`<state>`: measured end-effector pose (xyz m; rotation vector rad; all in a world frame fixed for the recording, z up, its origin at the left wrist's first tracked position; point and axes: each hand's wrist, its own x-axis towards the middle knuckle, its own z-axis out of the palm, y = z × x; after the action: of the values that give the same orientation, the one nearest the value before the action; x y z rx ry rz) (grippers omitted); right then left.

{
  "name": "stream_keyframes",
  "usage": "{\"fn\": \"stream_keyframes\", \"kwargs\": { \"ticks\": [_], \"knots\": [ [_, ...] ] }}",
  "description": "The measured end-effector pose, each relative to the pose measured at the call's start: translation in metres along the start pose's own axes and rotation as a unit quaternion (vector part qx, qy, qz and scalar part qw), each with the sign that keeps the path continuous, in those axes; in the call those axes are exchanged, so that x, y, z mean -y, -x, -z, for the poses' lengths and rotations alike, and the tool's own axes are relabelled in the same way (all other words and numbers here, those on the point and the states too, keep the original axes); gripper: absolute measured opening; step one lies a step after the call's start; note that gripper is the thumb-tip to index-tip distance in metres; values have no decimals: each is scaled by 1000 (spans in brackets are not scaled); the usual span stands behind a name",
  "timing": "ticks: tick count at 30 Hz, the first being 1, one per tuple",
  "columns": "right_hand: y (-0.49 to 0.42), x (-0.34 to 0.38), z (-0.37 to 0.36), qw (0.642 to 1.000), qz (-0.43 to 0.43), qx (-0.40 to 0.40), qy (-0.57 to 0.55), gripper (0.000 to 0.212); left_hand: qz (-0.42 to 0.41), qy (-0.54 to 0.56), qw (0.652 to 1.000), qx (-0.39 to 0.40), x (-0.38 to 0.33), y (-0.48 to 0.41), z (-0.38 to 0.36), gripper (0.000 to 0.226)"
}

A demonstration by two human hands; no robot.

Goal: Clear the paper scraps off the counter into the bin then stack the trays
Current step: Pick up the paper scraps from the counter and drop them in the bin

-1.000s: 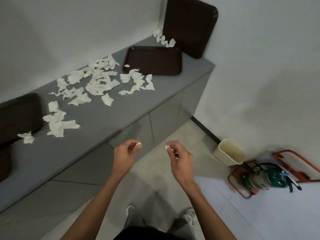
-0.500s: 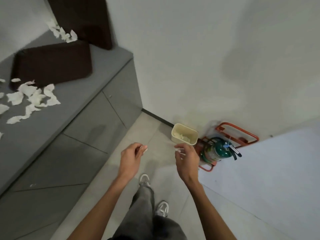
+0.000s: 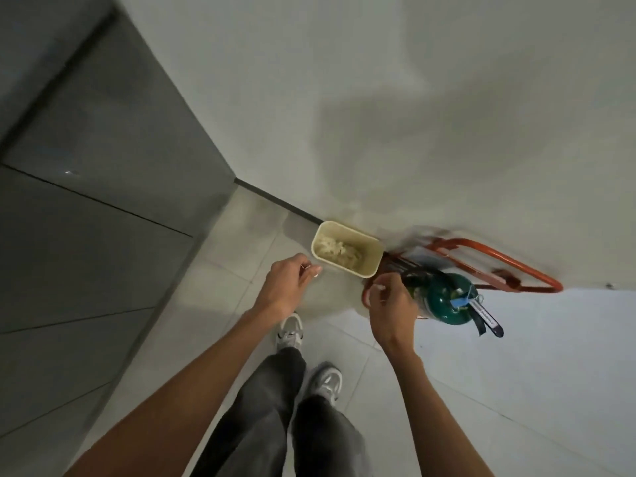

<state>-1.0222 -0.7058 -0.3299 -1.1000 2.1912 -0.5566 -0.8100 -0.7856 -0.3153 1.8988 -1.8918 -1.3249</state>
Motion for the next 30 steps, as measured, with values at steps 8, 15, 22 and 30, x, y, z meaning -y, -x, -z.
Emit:
{"fn": "stream_keyframes", "kwargs": {
  "ticks": [8,15,22,30],
  "knots": [
    [-151,-106,-120,987,25,97,124,19,-25,-65,997,24,75,-161,-131,10],
    [-237,-170,-203,958,0,203,204,37,-40,-177,977,111,119,-265,-236,31],
    [-265,-169,-216,937,18,240,253,38,-32,-234,951,198,120,-294,-246,37],
    [-207,-63,-136,972,88,147,159,46,-97,-233,964,86,64,-211,-127,39]
  ]
}}
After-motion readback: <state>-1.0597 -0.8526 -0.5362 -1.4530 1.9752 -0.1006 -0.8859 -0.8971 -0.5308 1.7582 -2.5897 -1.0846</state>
